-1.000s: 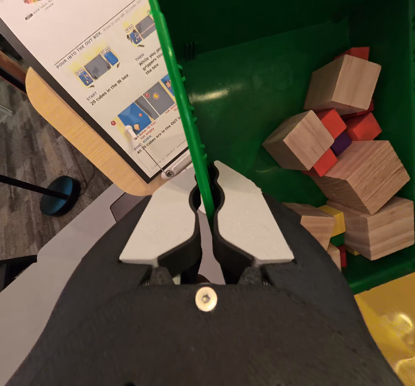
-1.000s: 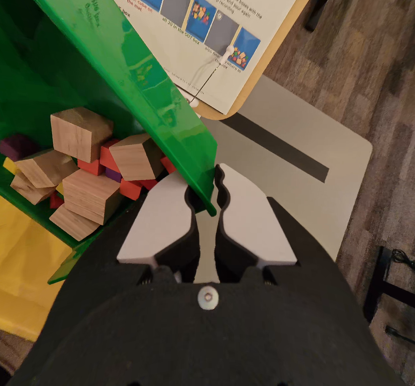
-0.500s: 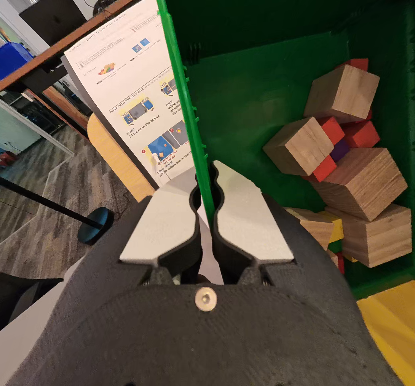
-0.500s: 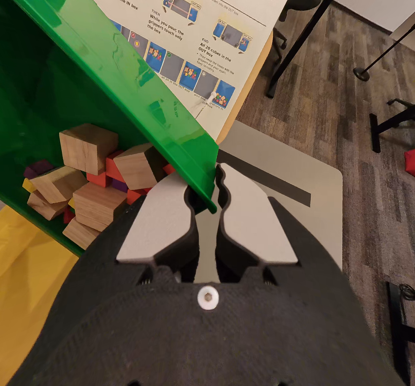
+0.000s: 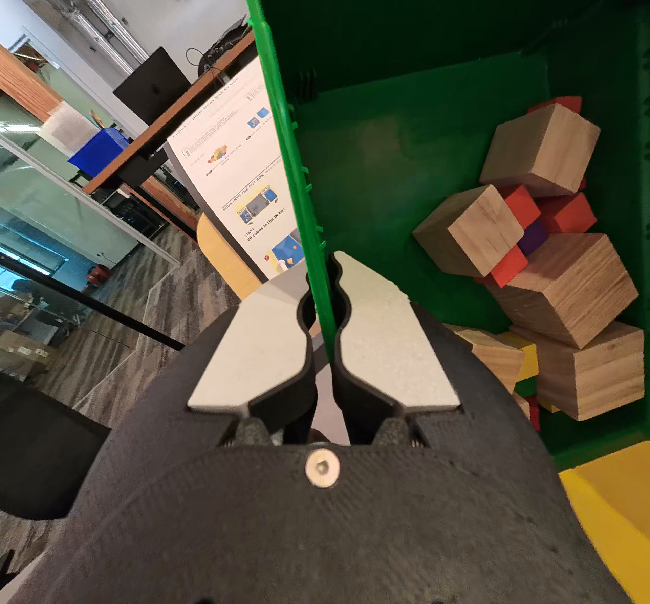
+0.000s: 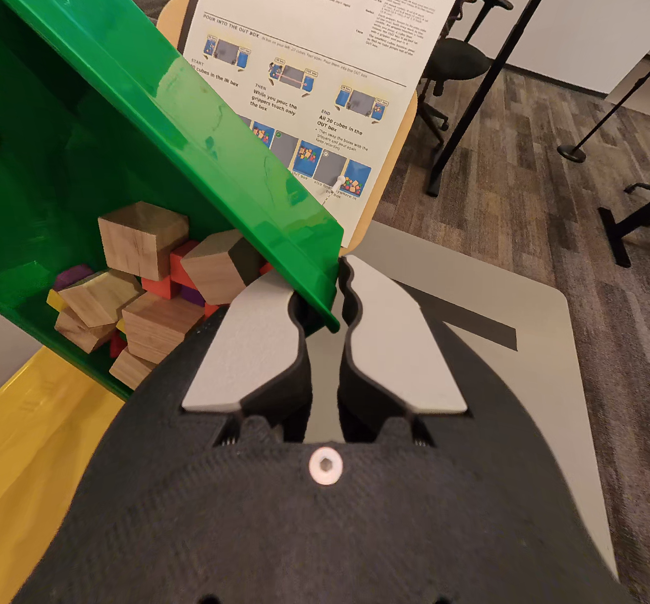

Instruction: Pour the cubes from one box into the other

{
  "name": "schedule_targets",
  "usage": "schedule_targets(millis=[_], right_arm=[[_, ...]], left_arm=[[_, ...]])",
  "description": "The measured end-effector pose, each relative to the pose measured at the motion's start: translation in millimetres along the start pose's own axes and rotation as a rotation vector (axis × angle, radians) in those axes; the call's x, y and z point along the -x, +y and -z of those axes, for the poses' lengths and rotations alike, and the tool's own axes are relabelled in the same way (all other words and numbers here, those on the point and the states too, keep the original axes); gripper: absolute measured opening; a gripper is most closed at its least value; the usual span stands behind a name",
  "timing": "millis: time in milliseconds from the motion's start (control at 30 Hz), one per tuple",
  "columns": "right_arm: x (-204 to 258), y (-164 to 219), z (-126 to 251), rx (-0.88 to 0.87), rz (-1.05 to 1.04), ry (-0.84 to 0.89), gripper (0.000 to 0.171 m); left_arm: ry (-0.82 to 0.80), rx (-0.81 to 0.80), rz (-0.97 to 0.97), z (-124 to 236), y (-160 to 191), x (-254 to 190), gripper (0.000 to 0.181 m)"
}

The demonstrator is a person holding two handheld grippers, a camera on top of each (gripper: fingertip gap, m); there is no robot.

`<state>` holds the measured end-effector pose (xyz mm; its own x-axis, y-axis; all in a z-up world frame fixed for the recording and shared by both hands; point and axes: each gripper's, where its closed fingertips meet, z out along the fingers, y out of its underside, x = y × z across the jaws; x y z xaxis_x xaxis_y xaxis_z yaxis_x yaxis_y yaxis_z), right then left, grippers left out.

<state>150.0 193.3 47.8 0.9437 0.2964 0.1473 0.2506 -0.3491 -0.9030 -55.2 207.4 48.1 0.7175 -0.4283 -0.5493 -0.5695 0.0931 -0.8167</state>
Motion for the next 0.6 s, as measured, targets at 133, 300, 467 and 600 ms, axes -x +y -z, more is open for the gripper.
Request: schedule_targets(millis=[133,300,467,600], right_arm=[[0.8,-7.0,2.8,-0.03,-0.02,-0.017,0.011],[1.2,-19.8,1.9,-0.064,-0.041,-0.026,0.011],[2.2,-22.7,-6.4,-0.105,-0.071,-0.043,0.011],[4.2,-19.5,-10.5,-0.127,-0.079,-0.045,0.011]], left_arm=[[-0.023,-0.003,-0.023,6.0,-9.5,6.3,0.004],[-0.052,-0.007,-0.044,7.2,-19.0,18.3,0.004],[-0.092,-0.017,-0.074,6.4,-22.1,25.3,0.004],[-0.105,-0.023,-0.087,5.7,-19.2,25.9,0.004]])
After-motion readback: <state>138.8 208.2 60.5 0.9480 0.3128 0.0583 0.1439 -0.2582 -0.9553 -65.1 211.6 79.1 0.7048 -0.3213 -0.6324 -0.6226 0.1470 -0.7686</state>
